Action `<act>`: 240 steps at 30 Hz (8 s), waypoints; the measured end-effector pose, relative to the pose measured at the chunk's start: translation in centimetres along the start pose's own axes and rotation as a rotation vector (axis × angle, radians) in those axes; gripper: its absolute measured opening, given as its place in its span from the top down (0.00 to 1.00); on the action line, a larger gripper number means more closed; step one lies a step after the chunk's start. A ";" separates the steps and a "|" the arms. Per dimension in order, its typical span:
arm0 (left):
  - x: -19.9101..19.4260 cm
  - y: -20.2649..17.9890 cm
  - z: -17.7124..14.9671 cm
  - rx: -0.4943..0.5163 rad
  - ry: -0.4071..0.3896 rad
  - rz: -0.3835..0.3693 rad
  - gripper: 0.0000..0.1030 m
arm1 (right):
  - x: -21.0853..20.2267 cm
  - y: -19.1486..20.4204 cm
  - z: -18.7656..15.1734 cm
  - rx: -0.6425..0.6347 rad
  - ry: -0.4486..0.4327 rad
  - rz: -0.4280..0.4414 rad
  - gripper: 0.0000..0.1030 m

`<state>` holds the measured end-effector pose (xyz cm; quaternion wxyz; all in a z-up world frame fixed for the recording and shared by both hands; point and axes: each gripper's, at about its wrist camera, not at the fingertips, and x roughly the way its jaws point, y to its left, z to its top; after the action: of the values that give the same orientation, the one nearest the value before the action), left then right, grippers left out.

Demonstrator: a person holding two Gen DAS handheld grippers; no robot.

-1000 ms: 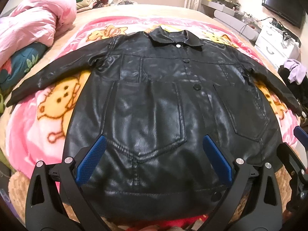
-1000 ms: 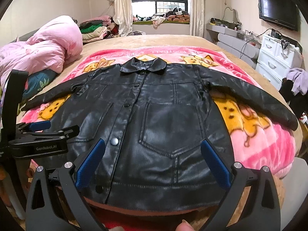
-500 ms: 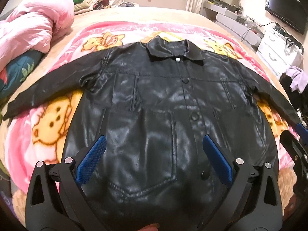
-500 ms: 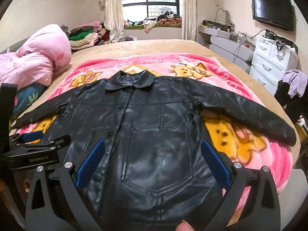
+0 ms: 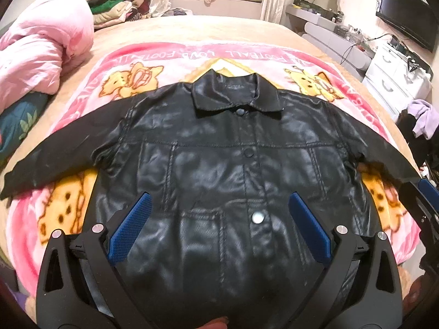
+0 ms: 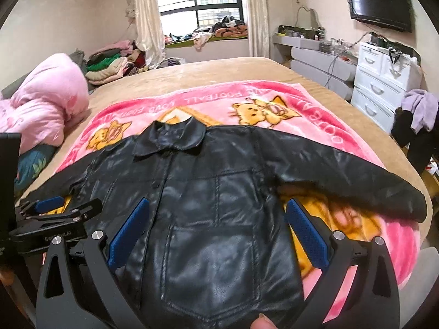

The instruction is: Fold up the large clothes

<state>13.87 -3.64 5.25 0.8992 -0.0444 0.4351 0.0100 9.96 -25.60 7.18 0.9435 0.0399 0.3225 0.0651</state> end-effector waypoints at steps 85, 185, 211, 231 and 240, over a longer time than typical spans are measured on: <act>9.0 -2.1 11.2 -0.060 0.099 -0.242 0.09 | 4.4 -16.7 17.5 0.215 -0.370 0.199 0.88; 6.4 18.1 4.5 -0.169 -0.117 -0.254 0.57 | 17.4 -1.8 4.7 -0.007 0.136 0.111 0.41; 9.3 14.4 -0.1 -0.105 0.092 -0.324 0.51 | 17.4 1.9 -1.2 -0.048 0.287 0.049 0.30; 5.5 16.7 -0.9 -0.178 0.061 -0.178 0.09 | 10.4 6.6 -1.7 -0.047 0.142 0.181 0.04; 3.8 19.9 -1.7 -0.232 0.024 -0.091 0.09 | 10.0 10.8 -0.8 -0.092 0.117 0.213 0.04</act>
<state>13.77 15.96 -0.18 0.8823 -0.1678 0.4394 0.0189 16.22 -13.45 1.78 0.9117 0.0269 0.3674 0.1820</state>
